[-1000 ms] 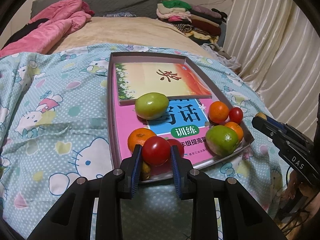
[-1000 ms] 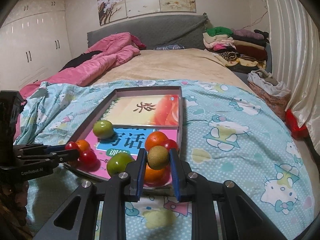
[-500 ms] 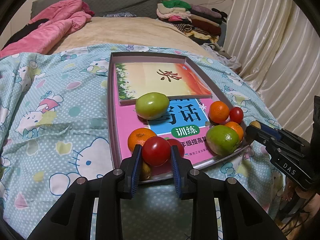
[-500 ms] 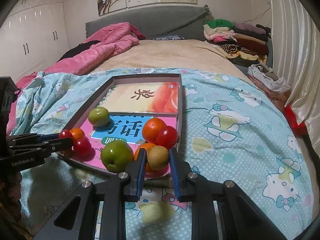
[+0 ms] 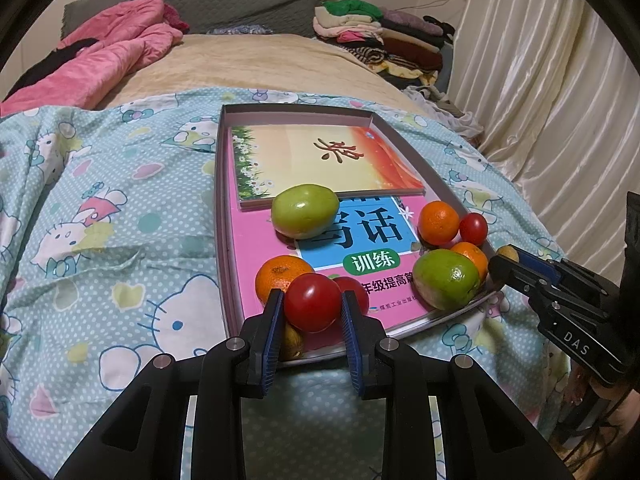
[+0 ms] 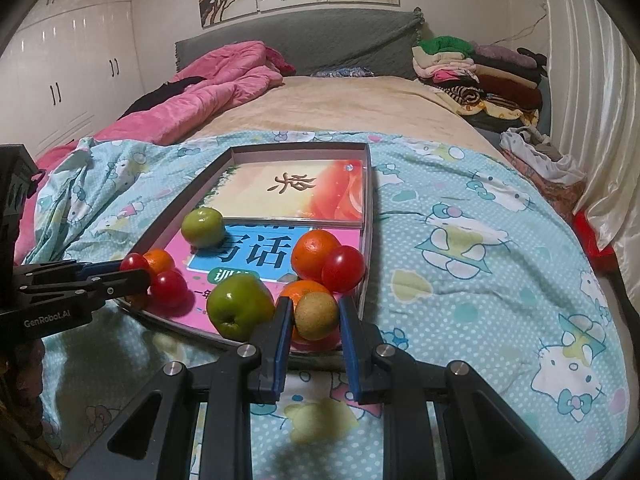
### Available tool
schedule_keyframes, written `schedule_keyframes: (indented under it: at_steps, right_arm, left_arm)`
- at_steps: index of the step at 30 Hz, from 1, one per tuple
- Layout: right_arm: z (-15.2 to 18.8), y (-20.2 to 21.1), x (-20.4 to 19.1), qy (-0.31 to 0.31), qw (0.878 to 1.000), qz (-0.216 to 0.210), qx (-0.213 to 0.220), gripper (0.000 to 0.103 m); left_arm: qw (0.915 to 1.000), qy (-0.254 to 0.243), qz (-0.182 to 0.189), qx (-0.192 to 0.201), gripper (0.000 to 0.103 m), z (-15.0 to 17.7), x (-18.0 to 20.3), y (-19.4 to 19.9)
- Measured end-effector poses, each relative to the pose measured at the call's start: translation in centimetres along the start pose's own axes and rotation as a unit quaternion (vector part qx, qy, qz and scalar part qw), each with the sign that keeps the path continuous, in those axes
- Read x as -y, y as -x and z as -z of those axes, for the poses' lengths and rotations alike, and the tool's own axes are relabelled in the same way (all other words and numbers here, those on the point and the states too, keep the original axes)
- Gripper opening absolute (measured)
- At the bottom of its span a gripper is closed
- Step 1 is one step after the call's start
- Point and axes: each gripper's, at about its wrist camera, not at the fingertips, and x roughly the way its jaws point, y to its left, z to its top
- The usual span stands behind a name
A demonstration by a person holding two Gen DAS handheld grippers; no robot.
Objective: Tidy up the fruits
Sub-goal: 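Lower the brown fruit beside the mandarins and open the right gripper while the left gripper holds the tomato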
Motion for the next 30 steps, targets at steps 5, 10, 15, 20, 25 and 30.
schedule_keyframes:
  at_steps: [5, 10, 15, 20, 25, 30]
  right_arm:
    - [0.05, -0.12, -0.02, -0.004, 1.000, -0.002, -0.005, 0.024]
    - [0.12, -0.31, 0.10, -0.006, 1.000, -0.001, -0.008, 0.024]
    - [0.24, -0.50, 0.19, -0.008, 1.000, -0.004, -0.012, 0.024]
    - [0.30, -0.58, 0.20, -0.010, 1.000, -0.004, -0.013, 0.024]
    - [0.26, -0.57, 0.33, -0.012, 1.000, -0.004, -0.013, 0.024]
    - [0.12, -0.28, 0.56, -0.017, 1.000, -0.006, -0.003, 0.038]
  left_arm:
    - [1.0000, 0.000, 0.000, 0.000, 0.029, 0.00, 0.02, 0.00]
    - [1.0000, 0.000, 0.000, 0.000, 0.029, 0.01, -0.04, -0.02]
    - [1.0000, 0.000, 0.000, 0.000, 0.029, 0.00, -0.03, -0.03]
    - [1.0000, 0.000, 0.000, 0.000, 0.029, 0.00, -0.03, -0.04]
    - [1.0000, -0.003, -0.005, 0.000, 0.029, 0.03, 0.01, 0.00]
    - [1.0000, -0.004, -0.008, -0.001, 0.029, 0.07, -0.06, 0.02]
